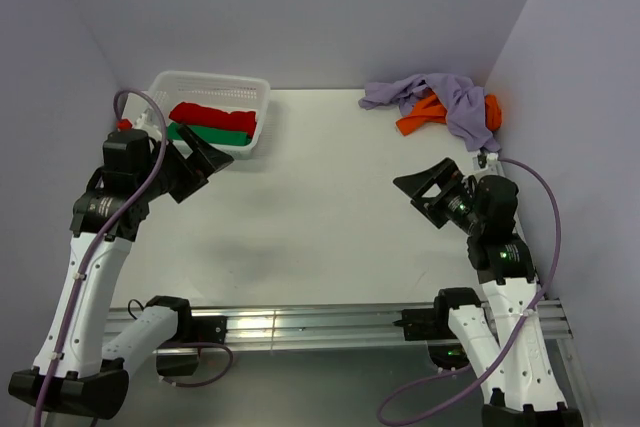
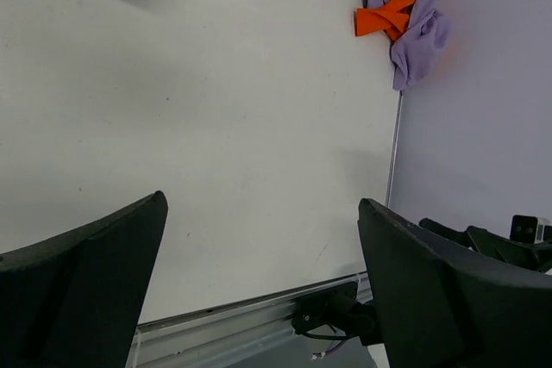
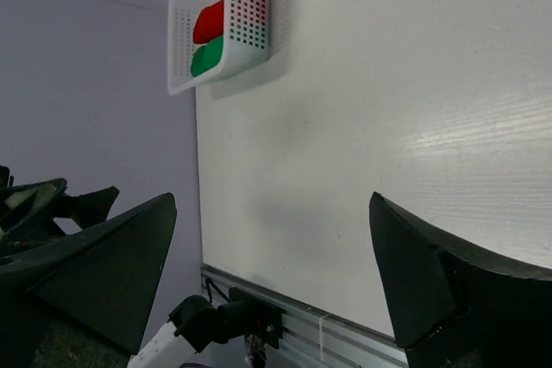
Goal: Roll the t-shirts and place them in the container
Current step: Grab a tshirt with the right arm
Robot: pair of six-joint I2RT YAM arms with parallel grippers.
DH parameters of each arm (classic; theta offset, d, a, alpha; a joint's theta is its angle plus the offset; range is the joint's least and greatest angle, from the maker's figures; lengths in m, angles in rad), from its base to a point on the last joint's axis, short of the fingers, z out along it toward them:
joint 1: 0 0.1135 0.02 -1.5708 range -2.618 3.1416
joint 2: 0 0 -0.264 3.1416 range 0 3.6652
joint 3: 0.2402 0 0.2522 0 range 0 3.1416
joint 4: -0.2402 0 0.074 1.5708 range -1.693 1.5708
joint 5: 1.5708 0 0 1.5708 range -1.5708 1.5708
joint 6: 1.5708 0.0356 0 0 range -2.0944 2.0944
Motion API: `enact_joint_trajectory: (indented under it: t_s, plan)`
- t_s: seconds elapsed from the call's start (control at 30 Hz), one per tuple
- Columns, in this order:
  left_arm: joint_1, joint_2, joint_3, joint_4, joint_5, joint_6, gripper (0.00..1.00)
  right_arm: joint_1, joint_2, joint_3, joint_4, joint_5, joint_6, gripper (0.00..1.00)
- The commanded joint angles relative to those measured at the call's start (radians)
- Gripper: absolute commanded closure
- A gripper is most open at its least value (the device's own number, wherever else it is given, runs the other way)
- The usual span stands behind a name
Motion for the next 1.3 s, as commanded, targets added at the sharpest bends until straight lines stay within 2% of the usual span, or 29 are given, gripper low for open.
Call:
enact_joint_trajectory:
  t_s: [0.0,0.07,0.17,0.3,0.37,0.5,0.63,0.7,0.77,0.87,1.0,1.17,1.27]
  plan:
    - [-0.005,-0.022,-0.010,0.013,-0.002,0.020,0.01,-0.005,0.010,0.011,-0.026,0.053,-0.022,0.00]
    - [-0.005,-0.024,-0.011,0.011,-0.005,0.023,0.02,-0.005,0.036,0.030,-0.020,0.053,-0.036,0.00]
    - [-0.006,-0.023,-0.013,0.014,-0.003,0.023,0.02,-0.005,0.116,0.027,0.063,0.101,0.048,0.03]
    - [-0.006,-0.023,-0.010,0.017,-0.006,0.015,0.02,-0.005,0.293,0.029,0.274,0.200,0.232,0.07]
    - [-0.006,-0.018,0.010,0.009,-0.016,0.018,0.02,-0.005,0.373,0.084,0.299,0.295,0.260,0.07]
    - [-0.008,0.014,0.064,-0.020,-0.046,0.047,0.01,-0.005,0.649,0.287,0.334,0.428,0.264,0.10]
    - [-0.008,0.034,0.093,-0.043,-0.083,0.066,0.01,-0.037,0.902,0.516,0.313,0.505,0.262,0.13]
    - [-0.008,0.036,0.090,-0.037,-0.088,0.069,0.01,-0.040,1.052,0.678,0.226,0.571,0.259,0.14]
    - [-0.008,0.039,0.081,-0.029,-0.086,0.069,0.01,-0.045,1.178,0.766,0.177,0.617,0.270,0.16]
    - [-0.008,0.059,0.085,-0.024,-0.082,0.074,0.01,-0.066,1.313,0.877,0.158,0.640,0.276,0.19]
    - [-0.008,0.102,0.105,-0.023,-0.089,0.089,0.01,-0.094,1.447,1.049,0.040,0.662,0.267,0.21]
    - [-0.008,0.146,0.112,-0.004,-0.092,0.103,0.01,-0.109,1.486,1.021,0.106,0.688,0.268,0.23]
    - [-0.008,0.165,0.102,0.006,-0.091,0.104,0.01,-0.111,1.547,1.084,0.069,0.689,0.265,0.23]
